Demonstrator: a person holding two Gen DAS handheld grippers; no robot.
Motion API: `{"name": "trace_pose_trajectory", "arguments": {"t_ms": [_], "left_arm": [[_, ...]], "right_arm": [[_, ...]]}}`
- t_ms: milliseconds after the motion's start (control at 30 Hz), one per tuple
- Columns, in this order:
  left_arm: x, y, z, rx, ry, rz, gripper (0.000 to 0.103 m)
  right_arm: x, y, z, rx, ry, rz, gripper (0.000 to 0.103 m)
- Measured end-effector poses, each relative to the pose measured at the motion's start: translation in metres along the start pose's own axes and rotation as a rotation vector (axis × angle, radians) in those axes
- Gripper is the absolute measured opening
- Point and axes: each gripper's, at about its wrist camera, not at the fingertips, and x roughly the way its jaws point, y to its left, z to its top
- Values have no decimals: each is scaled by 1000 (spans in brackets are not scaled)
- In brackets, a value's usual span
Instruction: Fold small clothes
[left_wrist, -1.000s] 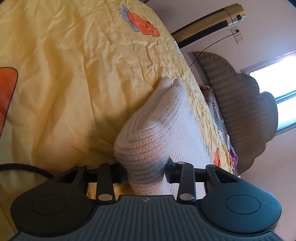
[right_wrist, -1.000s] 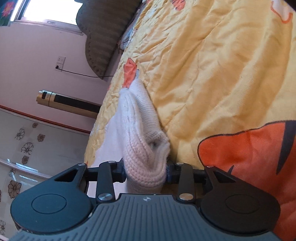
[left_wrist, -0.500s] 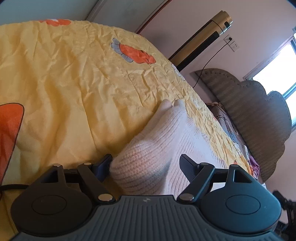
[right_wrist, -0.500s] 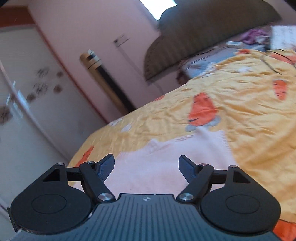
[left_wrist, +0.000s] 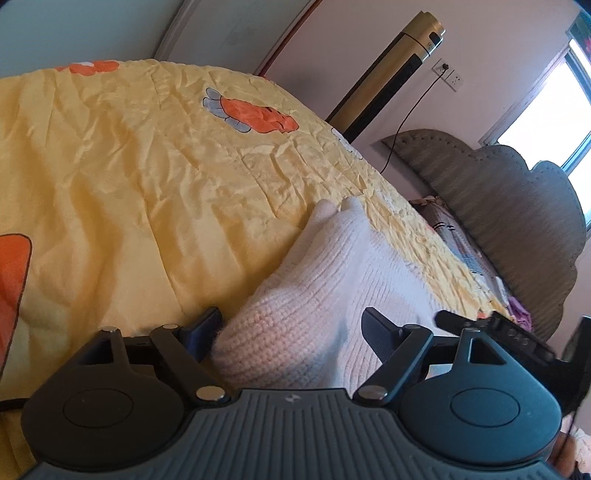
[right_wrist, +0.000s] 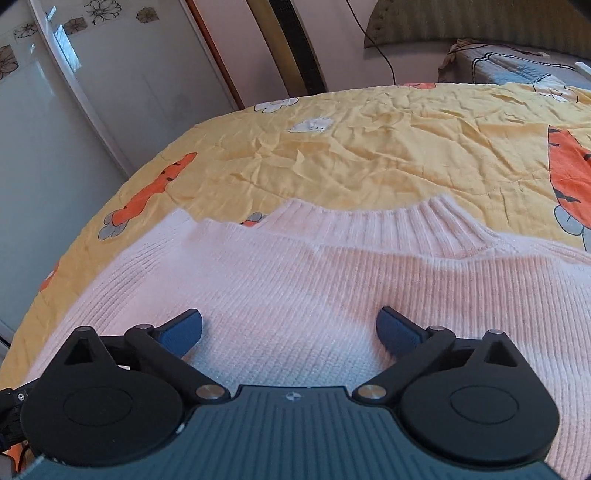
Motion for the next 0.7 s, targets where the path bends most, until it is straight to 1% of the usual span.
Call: {"name": "trace_pose_trajectory", "arguments": {"t_ms": [33,67,100,167,200,267,300,333,367,433,500,567,600,633,667,700], "left_arm": [[1,-3,0,23,8,38,45],[3,-5,1,40,19,46,42],[2,-8,1,54,15,51,39],[-2,-21,0,107,2,86,36],[-5,-29,0,124,-12,99,36],[-15,-46,-2,156,-48,100,35],[-20,-56,-3,178,-70,91,34],[-27,-67,-6,203,-91,77,34],[-33,-79,-9,230,-109,60,34],[-42,-103,-18,300,-134,29,33],[-48,-121,-30,365,-157,9,33],[-50,-133,-38,399,-173,3,33],[-49,-136,-40,405,-170,0,33],[-48,-139,-41,405,-164,-4,33],[-47,-140,-41,408,-159,-4,33],[-46,-142,-42,414,-156,-2,33]], "right_arm": [[-8,-2,-1,21,-15,6,94],[-17,-7,0,61,-35,23,91],[-27,-14,-3,109,-59,68,89],[-50,-33,-11,203,-130,194,93],[-60,-42,-16,240,-157,227,97],[-71,-61,-24,294,-174,249,99],[-72,-71,-27,315,-166,254,98],[-71,-82,-32,336,-165,271,94],[-71,-89,-36,346,-180,298,93],[-72,-97,-42,351,-210,345,94],[-71,-95,-41,343,-202,340,94],[-71,-88,-30,352,-144,312,92],[-71,-83,-23,341,-103,313,86],[-69,-80,-17,345,-62,346,76],[-66,-79,-13,372,-28,418,68],[-61,-77,-10,397,5,480,47]]}}
